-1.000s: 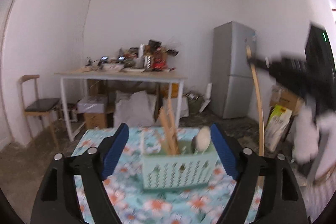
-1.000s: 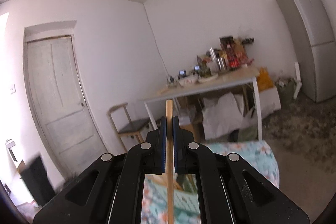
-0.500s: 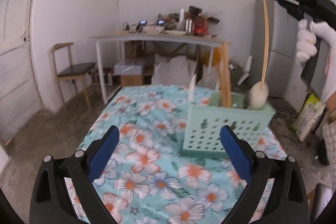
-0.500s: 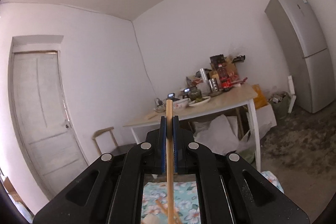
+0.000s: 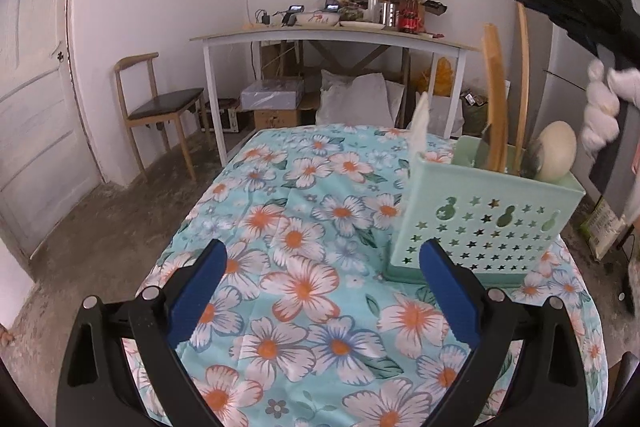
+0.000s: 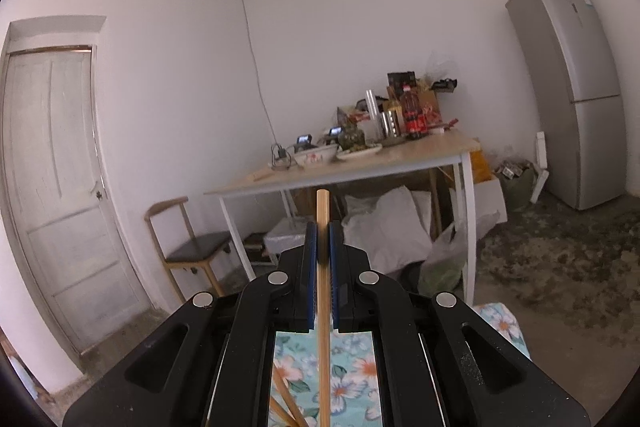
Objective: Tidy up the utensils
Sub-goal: 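Lower the chopstick into the green holder and open the right tool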
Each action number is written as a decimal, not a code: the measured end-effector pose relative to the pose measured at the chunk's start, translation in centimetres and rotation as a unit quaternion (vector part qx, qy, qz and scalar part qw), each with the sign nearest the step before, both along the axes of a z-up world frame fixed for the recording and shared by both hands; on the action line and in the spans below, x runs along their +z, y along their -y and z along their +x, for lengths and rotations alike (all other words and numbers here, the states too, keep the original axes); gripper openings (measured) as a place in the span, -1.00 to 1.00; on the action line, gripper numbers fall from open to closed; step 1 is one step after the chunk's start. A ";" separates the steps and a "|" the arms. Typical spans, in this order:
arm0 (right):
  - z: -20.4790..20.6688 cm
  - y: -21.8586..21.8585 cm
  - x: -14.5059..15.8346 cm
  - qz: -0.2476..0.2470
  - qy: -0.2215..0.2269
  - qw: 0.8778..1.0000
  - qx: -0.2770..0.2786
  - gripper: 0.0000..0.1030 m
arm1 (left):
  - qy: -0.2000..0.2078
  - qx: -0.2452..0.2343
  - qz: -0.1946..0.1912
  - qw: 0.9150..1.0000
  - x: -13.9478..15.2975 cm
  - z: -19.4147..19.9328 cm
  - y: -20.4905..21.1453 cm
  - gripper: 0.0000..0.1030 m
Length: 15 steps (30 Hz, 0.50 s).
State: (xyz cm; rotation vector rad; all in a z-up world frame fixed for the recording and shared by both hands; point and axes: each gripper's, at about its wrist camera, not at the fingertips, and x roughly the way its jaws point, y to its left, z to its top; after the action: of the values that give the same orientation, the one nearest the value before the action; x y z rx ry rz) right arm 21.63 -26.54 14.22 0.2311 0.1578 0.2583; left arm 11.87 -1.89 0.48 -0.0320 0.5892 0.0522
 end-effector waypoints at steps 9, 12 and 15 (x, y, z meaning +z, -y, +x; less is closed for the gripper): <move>-1.3 -1.0 -0.6 -0.032 -0.009 0.999 -0.002 -0.89 | -0.003 0.012 -0.012 1.000 0.2 0.1 -0.9 0.84; -1.7 -1.2 -0.6 -0.040 -0.014 0.999 -0.002 -0.84 | 0.000 0.017 -0.013 1.000 0.4 -0.3 -1.0 0.84; -2.4 -0.9 -0.4 -0.037 -0.017 0.999 -0.005 -0.54 | 0.004 0.021 -0.016 1.000 0.7 -0.7 -1.1 0.84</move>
State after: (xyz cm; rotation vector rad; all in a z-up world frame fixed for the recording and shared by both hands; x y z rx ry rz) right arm 19.19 -25.61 13.78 0.1637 0.1991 0.2384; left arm 11.21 -0.77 1.18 -0.0747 0.5817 0.0835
